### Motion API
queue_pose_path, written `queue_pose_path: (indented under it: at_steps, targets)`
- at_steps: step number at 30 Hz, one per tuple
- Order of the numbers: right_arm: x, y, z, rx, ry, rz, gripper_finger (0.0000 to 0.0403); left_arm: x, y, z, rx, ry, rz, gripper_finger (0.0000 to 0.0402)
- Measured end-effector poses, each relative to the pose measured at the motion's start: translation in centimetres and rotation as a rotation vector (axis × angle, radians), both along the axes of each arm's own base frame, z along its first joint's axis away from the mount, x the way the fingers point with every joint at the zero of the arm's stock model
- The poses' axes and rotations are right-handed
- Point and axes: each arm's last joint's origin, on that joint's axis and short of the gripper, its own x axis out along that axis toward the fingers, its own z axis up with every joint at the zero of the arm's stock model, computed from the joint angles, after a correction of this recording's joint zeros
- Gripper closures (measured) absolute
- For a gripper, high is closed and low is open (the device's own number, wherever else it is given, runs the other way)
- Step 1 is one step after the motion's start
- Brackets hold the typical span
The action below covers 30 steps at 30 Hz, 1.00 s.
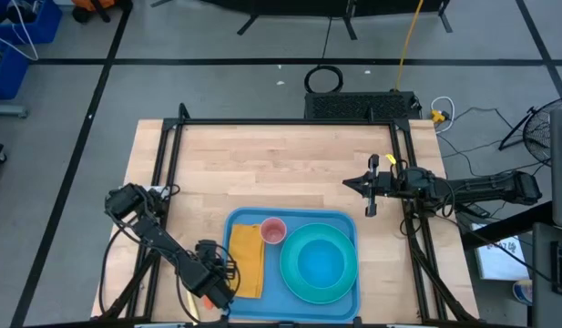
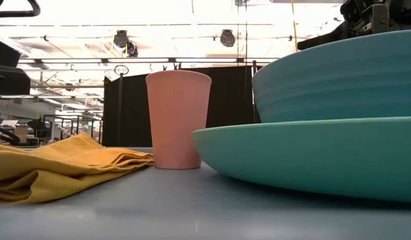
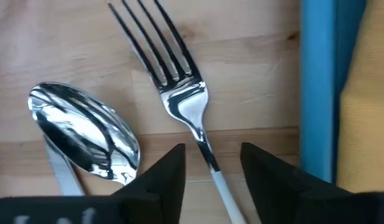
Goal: Set up tray
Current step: Put the orange fork on the yellow napkin
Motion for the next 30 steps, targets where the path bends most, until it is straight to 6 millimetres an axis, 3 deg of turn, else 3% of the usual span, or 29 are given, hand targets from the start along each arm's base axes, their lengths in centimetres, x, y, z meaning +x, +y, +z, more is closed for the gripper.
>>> queue_pose_path:
  at_steps: [12,21,30]
  targets:
    - [0.0,0.0,0.0,0.001,0.000,0.000,0.0403,0.1,0.0,-0.1,0.008,-0.007,-0.034,0.0386]
    - [0.0,0.0,0.0,0.001,0.000,0.000,0.0403,0.0,0.2,-0.1,0.058,-0.020,-0.047,0.0382]
    - [0.0,0.0,0.0,0.001,0.000,0.001,0.0403,-0.1,2.2,0.3,0.181,0.081,-0.006,0.0392]
